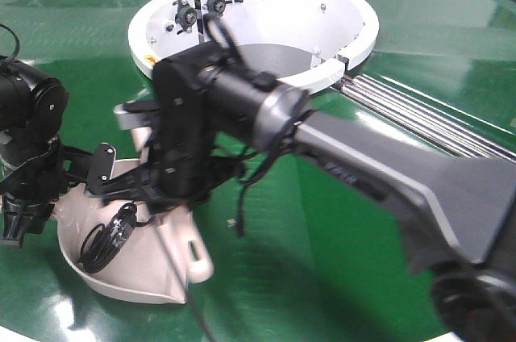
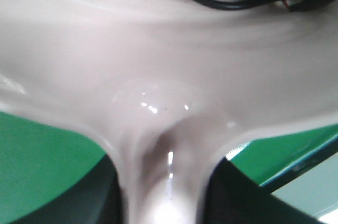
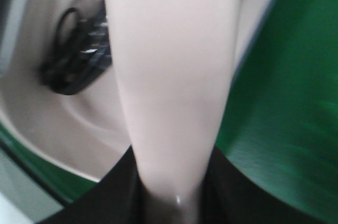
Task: Clean and inspect green conveyor with broom and dustpan
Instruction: 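Sweep the black cable into the dustpan with the brush in the right gripper, then move the brush back to its spot and lower it with the right gripper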
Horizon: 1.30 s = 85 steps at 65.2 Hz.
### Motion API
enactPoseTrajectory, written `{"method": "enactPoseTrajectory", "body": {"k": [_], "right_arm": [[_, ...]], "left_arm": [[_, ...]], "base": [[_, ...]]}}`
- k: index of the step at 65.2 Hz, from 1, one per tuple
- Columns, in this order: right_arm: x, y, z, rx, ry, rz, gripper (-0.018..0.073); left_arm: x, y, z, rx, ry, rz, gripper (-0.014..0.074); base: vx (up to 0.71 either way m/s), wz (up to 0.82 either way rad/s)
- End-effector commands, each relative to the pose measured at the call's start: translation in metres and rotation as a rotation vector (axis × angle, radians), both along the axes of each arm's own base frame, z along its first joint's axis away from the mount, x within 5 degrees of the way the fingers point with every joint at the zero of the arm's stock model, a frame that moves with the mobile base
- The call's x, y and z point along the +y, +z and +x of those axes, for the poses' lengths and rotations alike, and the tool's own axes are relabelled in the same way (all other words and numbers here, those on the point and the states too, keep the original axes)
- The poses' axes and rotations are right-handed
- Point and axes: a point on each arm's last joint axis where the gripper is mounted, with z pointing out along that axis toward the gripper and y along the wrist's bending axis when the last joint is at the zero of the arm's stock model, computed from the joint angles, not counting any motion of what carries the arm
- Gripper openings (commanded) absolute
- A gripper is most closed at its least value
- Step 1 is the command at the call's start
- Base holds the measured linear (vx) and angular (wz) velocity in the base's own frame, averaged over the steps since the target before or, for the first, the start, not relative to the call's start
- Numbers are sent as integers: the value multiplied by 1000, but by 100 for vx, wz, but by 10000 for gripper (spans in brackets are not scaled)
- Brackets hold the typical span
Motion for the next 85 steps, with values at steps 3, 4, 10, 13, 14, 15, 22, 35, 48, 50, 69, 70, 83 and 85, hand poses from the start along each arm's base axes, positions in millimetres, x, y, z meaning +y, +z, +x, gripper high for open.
{"method": "enactPoseTrajectory", "body": {"k": [3,4,10,13,14,15,22,35,48,50,69,70,83,85], "right_arm": [[-49,36,3,-57,-60,-56,-1],[-52,36,3,-60,-62,-64,-1],[-84,37,8,-63,-98,-116,-1],[-99,37,9,-66,-110,-139,-1],[-103,37,10,-66,-116,-143,-1],[-109,36,10,-61,-122,-153,-1],[-144,37,12,-58,-145,-175,-1],[-200,24,10,-24,-164,-210,-1],[-251,2,5,42,-193,-249,-1],[-255,-2,4,49,-196,-253,-1],[-273,-37,-4,74,-169,-263,-1],[-273,-39,-4,76,-171,-262,-1],[-269,-49,-3,103,-183,-224,3],[-269,-51,-3,110,-183,-227,4]], "left_arm": [[-1,20,-4,-41,-6,0,-6],[-1,20,-4,-41,-6,0,-6],[-1,20,-4,-41,-6,0,-6],[-1,20,-4,-41,-6,0,-6],[-1,20,-4,-41,-6,0,-6],[-1,20,-4,-41,-6,0,-6],[-1,20,-4,-41,-6,0,-6],[-1,20,-4,-41,-6,0,-6],[-1,20,-4,-41,-6,0,-6],[-1,20,-4,-41,-6,0,-6],[-1,20,-4,-41,-6,0,-6],[-1,20,-4,-41,-6,0,-6],[-1,20,-4,-41,-6,0,-6],[-1,20,-4,-41,-6,0,-6]], "base": [[0,0],[0,0],[0,0],[0,0],[0,0],[0,0],[0,0],[0,0],[0,0],[0,0],[0,0],[0,0],[0,0],[0,0]]}}
